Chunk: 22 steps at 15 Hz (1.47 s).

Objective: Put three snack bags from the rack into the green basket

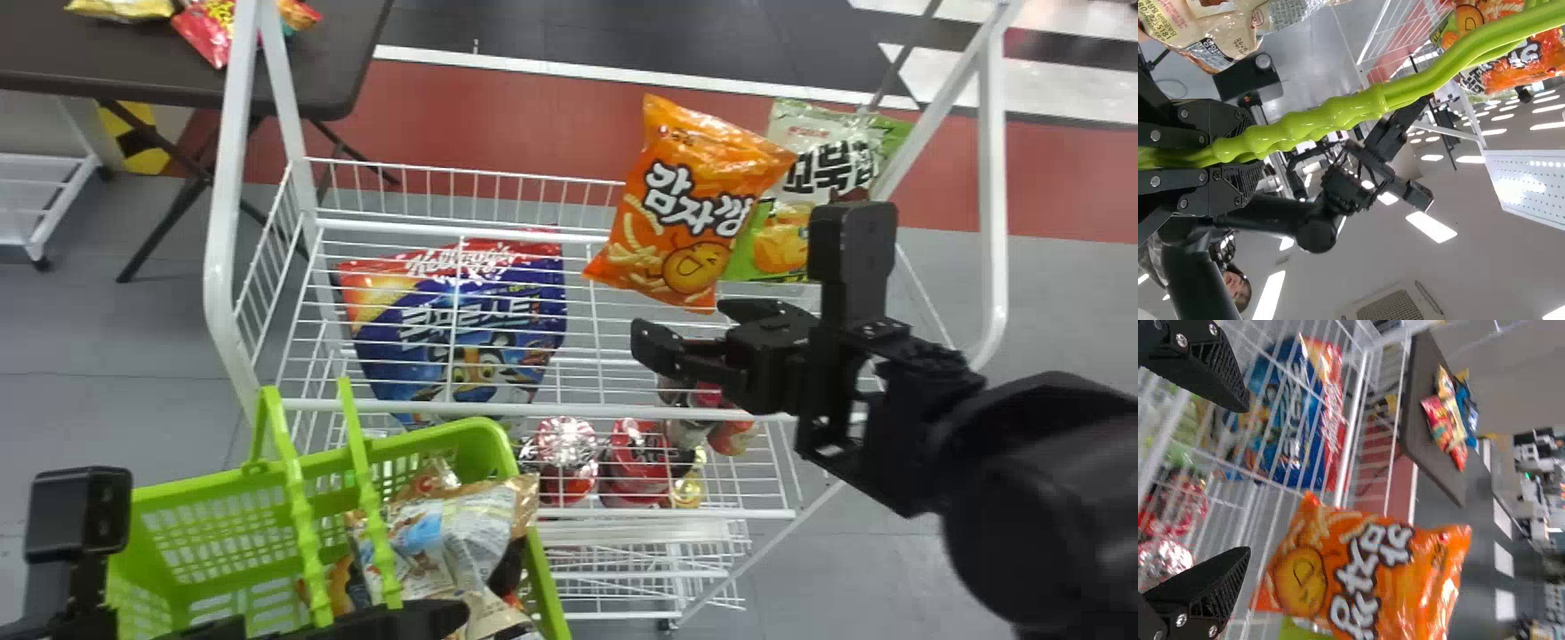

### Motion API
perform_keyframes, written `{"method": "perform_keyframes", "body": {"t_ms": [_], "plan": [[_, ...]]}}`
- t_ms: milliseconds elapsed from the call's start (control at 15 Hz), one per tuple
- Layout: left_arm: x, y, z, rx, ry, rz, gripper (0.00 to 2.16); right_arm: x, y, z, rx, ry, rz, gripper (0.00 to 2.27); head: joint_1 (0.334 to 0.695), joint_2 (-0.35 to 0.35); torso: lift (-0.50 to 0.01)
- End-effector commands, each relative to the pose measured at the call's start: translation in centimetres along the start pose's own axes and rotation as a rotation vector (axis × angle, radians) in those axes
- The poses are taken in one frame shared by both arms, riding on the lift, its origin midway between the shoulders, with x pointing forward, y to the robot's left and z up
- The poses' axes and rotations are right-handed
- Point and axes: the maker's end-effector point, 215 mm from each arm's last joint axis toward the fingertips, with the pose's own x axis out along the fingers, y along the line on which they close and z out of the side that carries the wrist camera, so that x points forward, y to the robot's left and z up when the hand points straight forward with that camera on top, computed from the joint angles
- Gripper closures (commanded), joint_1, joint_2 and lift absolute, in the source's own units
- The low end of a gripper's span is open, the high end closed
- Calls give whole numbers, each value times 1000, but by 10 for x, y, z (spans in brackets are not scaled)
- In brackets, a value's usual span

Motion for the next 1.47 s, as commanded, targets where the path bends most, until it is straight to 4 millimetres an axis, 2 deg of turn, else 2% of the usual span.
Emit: {"method": "perform_keyframes", "body": {"t_ms": [0, 200, 333, 533, 667, 800, 933, 1067, 1200, 1267, 1400], "plan": [[1, 0, 0, -4, -2, -5, 2148, 31, -19, 10, -37, -86, -76, 66, 695, -210, 0], [-1, 0, -4, -11, -4, -5, 2148, 72, -27, 15, -41, -130, -121, 70, 695, -215, 0], [-4, -1, -4, -12, -10, -6, 2148, 85, -25, 16, -49, -141, -134, 73, 695, -207, 0], [-9, 0, -2, -14, -23, 1, 2148, 75, -21, 14, -25, -172, -130, 76, 695, -186, 0], [-8, 0, -2, -13, -22, -3, 2148, 70, -33, 14, -11, -174, -150, 76, 695, -180, 0], [-8, 1, -2, -12, -21, 0, 2148, 63, -58, 16, 20, -177, -180, 76, 695, -186, 0], [-7, 1, -1, -9, -21, -1, 2148, 62, -59, 16, 17, -174, -178, 76, 695, -221, 0], [-4, 0, 0, -5, -15, -5, 2148, 76, -48, 19, -12, -171, -166, 76, 695, -233, 0], [-4, -1, -2, -11, -13, -9, 2148, 102, -42, 31, -22, -182, -159, 76, 695, -221, 0], [-5, -2, -3, -12, -14, -7, 2148, 112, -43, 36, -36, -182, -177, 80, 695, -211, 0], [-8, -4, -5, -10, -19, -3, 2148, 126, -58, 44, -89, -173, -283, 110, 695, -197, 0]]}}
